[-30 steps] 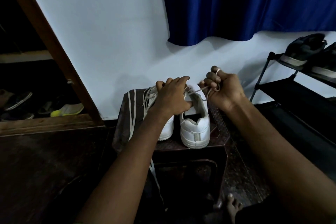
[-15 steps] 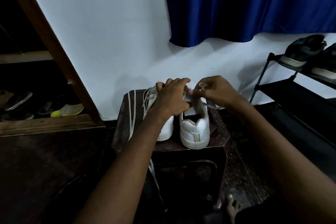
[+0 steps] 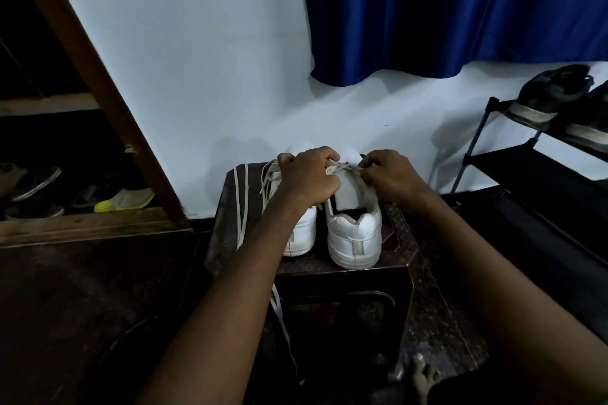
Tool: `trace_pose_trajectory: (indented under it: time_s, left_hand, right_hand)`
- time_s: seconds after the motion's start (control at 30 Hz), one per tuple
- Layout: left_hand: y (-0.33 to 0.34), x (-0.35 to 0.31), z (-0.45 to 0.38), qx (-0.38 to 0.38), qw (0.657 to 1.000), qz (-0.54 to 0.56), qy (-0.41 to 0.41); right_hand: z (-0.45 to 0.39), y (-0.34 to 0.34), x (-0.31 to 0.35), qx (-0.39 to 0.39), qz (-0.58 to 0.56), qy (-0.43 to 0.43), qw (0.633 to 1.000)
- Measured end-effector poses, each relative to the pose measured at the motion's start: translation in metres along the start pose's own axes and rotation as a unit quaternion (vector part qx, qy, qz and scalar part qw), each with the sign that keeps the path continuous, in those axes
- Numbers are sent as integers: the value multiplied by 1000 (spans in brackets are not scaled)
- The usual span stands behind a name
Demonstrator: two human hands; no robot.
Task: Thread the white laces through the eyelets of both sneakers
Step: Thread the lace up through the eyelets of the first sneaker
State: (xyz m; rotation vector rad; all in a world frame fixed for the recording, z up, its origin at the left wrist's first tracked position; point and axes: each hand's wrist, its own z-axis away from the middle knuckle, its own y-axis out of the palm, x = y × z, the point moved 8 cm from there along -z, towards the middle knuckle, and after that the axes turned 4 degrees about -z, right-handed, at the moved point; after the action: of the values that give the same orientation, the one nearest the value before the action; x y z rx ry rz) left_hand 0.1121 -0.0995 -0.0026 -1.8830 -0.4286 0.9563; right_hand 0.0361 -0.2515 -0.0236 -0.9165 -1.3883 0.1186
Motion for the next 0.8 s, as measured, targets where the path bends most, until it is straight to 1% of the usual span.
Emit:
trace_pose_trajectory:
  time_s: [0.07,0.13,0.17,0.2,0.23,0.3,0.37,0.43,0.5,0.57,0.7,0.73,0.77,0.8]
  left_hand:
    - [-2,1,0,-2,1000,-1,-8]
    - [-2,1,0,2,1000,10,-18]
    - [-2,1,1,5,1000,22,-21]
    - [-2,2,1,6,999,34,-24]
    - [-2,2,0,2,999,41,-24]
    - [-2,4,0,-14,999,30,-17]
    - [0,4,0,-16,1000,21,-9]
    - [0,2,0,-10,1000,16,-1]
    - [0,1,1,-11,1000,6,1]
    - [-1,-1,1,-18,1000,-11,5]
    - [1,-4,2,-22,998,-52,10]
    - [1,-4,1,-24,998,-64,10]
    - [1,-4,1,-25,997,-78,11]
    - [2,-4,1,-23,996,-89,13]
  right_hand:
    - [0,3,-8,7,-78,42,996]
    - [-2,3,-9,0,-113,33,993]
    - [-3,7,-6,8,-107,13,994]
    - [-2,12,0,19,-75,-12,997]
    - [0,17,6,17,-20,-40,999]
    - [4,23,17,-25,77,-88,993]
    - [11,22,28,-59,129,-124,982]
    - [11,18,33,-80,162,-138,974]
    - [8,15,34,-88,170,-132,973]
    - [7,19,34,-86,185,-145,968]
    - [-2,36,25,-16,220,-159,962]
    - [-3,38,26,-3,220,-174,960]
    - [-5,38,27,-5,194,-195,961]
    - [-6,33,27,-16,130,-193,972]
